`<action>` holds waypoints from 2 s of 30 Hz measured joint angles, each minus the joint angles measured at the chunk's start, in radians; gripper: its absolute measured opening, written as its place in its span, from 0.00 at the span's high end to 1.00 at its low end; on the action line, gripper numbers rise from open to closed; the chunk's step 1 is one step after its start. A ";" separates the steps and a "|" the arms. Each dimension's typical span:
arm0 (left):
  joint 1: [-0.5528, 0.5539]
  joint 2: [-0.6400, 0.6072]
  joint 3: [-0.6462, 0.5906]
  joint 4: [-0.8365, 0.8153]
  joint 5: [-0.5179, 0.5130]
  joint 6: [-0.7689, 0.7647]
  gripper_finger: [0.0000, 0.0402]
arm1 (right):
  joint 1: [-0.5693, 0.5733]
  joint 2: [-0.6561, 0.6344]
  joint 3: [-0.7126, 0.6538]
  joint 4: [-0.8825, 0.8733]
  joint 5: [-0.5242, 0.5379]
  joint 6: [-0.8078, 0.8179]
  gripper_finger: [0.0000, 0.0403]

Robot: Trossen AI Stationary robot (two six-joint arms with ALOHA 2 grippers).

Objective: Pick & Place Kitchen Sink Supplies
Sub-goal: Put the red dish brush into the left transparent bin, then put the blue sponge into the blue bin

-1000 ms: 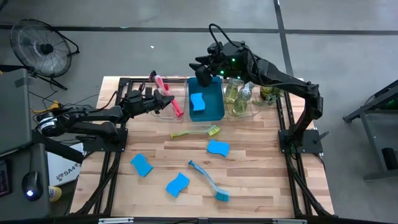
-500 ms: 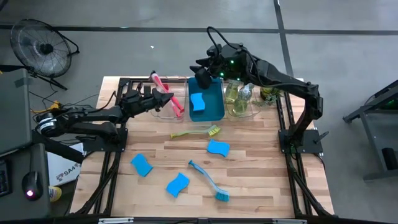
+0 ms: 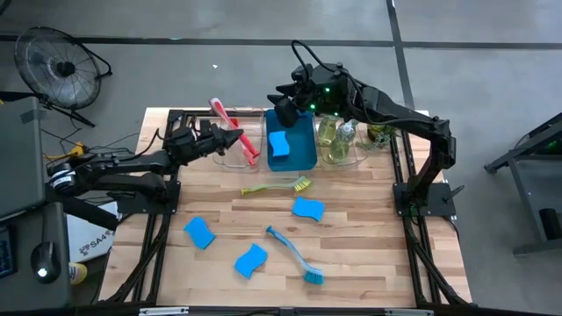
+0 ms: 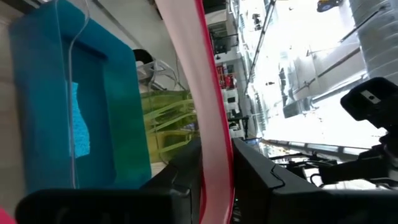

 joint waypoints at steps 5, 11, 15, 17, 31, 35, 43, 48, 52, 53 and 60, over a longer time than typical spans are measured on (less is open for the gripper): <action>0.000 -0.024 0.000 0.000 0.002 0.001 0.84 | 0.002 0.000 0.000 0.000 -0.003 0.003 0.52; 0.000 -0.071 0.006 -0.030 0.008 0.025 0.84 | 0.002 0.000 0.000 0.000 -0.008 0.005 0.52; 0.000 -0.109 0.053 -0.171 0.035 0.076 0.85 | 0.002 0.000 0.000 0.000 -0.014 0.006 0.52; 0.000 -0.131 0.088 -0.255 0.048 0.111 0.85 | 0.002 0.000 0.000 0.000 -0.030 0.007 0.52; 0.000 -0.192 0.262 -0.835 -0.073 0.284 0.79 | 0.036 -0.036 0.000 -0.084 -0.023 0.029 0.52; 0.000 -0.178 0.262 -0.897 -0.077 0.273 0.78 | 0.041 -0.078 0.000 -0.131 -0.012 0.028 0.52; 0.000 -0.128 0.262 -0.925 -0.112 0.145 0.78 | 0.041 -0.178 0.000 -0.190 0.049 -0.011 0.52; 0.000 -0.092 0.262 -0.867 -0.171 0.070 0.78 | 0.041 -0.216 0.000 -0.241 0.052 -0.052 0.52; -0.013 -0.036 0.262 -0.838 -0.175 0.041 0.78 | 0.041 -0.232 0.000 -0.290 0.059 -0.084 0.52; -0.020 -0.020 0.262 -0.838 -0.180 0.037 0.79 | 0.041 -0.235 0.000 -0.302 0.059 -0.096 0.52; -0.053 0.055 0.262 -0.791 -0.247 0.008 0.83 | 0.041 -0.243 0.000 -0.388 0.060 -0.138 0.52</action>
